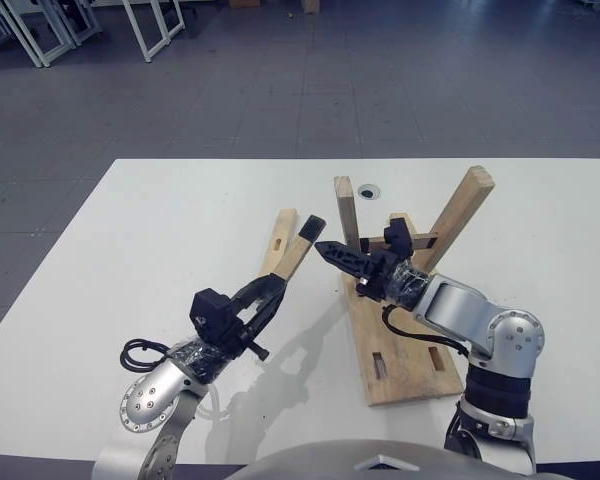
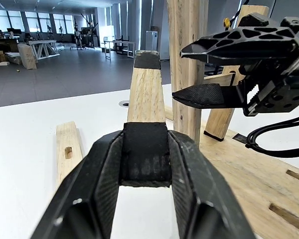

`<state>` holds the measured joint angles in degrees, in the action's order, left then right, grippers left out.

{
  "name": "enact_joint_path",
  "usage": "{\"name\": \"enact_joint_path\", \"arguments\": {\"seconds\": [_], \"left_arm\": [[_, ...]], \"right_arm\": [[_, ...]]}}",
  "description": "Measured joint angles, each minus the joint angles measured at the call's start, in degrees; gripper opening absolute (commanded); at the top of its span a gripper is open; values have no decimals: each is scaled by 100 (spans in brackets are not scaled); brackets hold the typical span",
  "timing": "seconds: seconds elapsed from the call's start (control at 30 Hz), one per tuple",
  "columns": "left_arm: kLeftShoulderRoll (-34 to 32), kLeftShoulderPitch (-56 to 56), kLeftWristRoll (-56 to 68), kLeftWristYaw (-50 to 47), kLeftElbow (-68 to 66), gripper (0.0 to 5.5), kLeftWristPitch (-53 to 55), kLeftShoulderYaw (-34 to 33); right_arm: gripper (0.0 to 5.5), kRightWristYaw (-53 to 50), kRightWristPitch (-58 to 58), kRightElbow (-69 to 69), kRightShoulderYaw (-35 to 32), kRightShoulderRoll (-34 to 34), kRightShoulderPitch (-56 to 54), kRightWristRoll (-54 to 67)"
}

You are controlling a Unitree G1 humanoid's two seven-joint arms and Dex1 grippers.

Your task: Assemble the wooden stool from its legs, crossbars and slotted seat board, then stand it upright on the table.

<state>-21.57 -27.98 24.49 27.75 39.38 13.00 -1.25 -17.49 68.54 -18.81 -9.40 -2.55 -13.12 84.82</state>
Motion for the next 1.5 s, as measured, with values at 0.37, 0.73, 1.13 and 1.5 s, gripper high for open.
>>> {"name": "enact_joint_path", "arguments": {"seconds": [0.37, 0.73, 1.13, 1.5], "left_arm": [[150, -63, -40, -177, 38, 129, 13, 396], [114, -168, 165, -137, 54, 129, 55, 351], [97, -287, 184, -216, 189, 129, 52, 592], [137, -187, 745, -194, 131, 232, 328, 482]], "right_arm": [[195, -116, -756, 148, 582, 186, -107, 359], [195, -84, -1116, 127, 902, 451, -108, 339], [46, -80, -1417, 189, 1070, 460, -108, 395], [41, 221, -1435, 140, 1099, 647, -121, 428]]}}
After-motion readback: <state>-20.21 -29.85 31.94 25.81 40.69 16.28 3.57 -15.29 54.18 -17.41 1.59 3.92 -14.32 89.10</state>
